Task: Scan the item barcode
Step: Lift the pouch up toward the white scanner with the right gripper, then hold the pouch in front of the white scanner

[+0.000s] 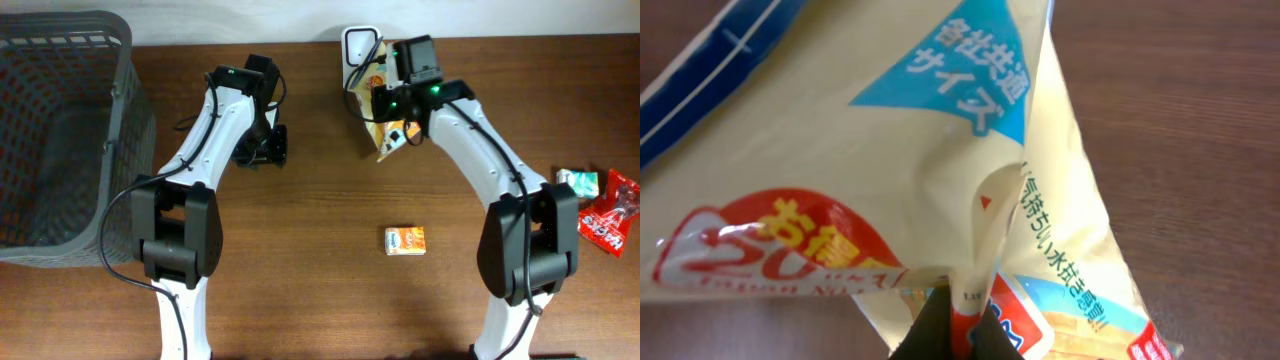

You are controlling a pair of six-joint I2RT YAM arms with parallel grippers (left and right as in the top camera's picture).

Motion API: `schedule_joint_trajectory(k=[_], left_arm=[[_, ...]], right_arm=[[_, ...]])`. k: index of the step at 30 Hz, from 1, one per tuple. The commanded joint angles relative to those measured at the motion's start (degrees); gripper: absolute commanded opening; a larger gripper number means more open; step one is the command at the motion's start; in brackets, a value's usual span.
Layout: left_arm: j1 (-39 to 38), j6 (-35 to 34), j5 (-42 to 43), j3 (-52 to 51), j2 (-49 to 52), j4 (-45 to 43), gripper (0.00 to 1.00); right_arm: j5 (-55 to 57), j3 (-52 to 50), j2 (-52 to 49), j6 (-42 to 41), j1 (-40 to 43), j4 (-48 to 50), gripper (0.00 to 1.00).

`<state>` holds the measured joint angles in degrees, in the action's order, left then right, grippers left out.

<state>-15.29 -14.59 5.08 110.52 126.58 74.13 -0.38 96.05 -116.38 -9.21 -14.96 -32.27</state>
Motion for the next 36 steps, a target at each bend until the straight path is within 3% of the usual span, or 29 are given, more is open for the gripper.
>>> schedule_joint_trajectory(k=[1, 4, 10, 22, 31, 36], left_arm=[[0.07, 0.07, -0.42, 0.31, -0.94, 0.09, 0.49], [0.07, 0.07, -0.42, 0.31, -0.94, 0.11, 0.49], [0.07, 0.07, -0.42, 0.31, -0.94, 0.09, 0.49], [0.07, 0.04, -0.42, 0.31, -0.94, 0.09, 0.47], [0.07, 0.04, -0.42, 0.31, -0.94, 0.07, 0.47], [0.07, 0.04, -0.39, 0.31, -0.94, 0.09, 0.48]], right_arm=[[16.11, 1.03, 0.52, -11.45, -2.19, 3.58, 0.04], [23.3, 1.03, 0.52, -15.5, -4.15, 7.93, 0.04], [30.67, 1.03, 0.48, -15.56, -6.84, 16.37, 0.04], [26.05, 1.03, -8.26, -15.54, -6.84, 33.46, 0.04], [27.12, 1.03, -8.7, -15.47, -6.73, 33.81, 0.04], [33.03, 1.03, -8.74, -14.58, -6.73, 32.17, 0.04]])
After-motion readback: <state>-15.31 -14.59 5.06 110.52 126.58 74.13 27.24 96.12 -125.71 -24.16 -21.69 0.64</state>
